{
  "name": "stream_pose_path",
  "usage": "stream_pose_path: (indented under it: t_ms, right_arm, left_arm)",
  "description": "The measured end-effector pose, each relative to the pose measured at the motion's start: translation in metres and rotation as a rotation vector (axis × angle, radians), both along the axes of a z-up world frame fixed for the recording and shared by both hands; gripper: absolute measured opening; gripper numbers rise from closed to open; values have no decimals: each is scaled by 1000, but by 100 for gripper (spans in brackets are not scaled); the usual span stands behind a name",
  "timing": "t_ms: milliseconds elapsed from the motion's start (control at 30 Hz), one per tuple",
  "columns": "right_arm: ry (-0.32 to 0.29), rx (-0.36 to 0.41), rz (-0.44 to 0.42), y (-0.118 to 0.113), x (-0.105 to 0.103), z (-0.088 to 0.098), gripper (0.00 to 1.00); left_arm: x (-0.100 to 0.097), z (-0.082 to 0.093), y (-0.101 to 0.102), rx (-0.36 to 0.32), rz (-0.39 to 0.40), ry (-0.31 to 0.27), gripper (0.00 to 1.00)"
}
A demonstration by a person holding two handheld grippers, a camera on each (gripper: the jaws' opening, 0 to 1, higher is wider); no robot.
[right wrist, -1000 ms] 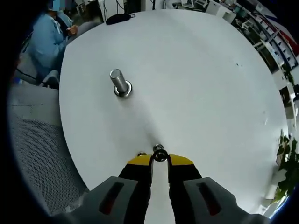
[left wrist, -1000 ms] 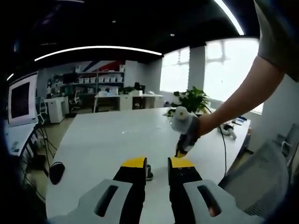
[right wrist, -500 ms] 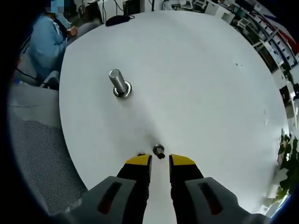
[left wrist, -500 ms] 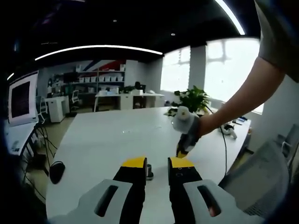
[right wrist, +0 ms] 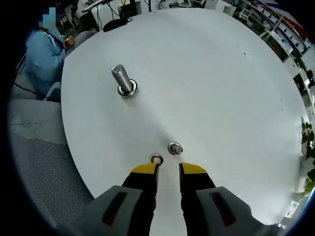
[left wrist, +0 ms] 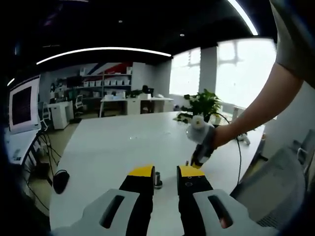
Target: Place the washer onto the threaded stud by aligning its center hole with the stud, sliding it down to the base, and recovering from edge contact or off-axis alignment until the washer reaches the visible bottom stop.
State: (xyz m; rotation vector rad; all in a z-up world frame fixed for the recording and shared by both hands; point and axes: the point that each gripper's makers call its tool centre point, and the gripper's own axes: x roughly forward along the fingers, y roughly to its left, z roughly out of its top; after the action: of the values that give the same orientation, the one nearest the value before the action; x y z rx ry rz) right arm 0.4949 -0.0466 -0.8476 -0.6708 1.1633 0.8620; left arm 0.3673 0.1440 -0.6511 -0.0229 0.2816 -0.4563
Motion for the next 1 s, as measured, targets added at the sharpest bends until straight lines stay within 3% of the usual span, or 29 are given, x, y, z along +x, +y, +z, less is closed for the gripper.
stream_pose_path:
  t_ms: [300,1000]
  right_arm:
    - [23,20,-18,9,-16,-12,20]
    - [8,7,-25,8,-16,-29,21]
  left_arm:
    - [0,0,0,-2,-1,-1,16]
    - [0,1,2,6,8,-6,18]
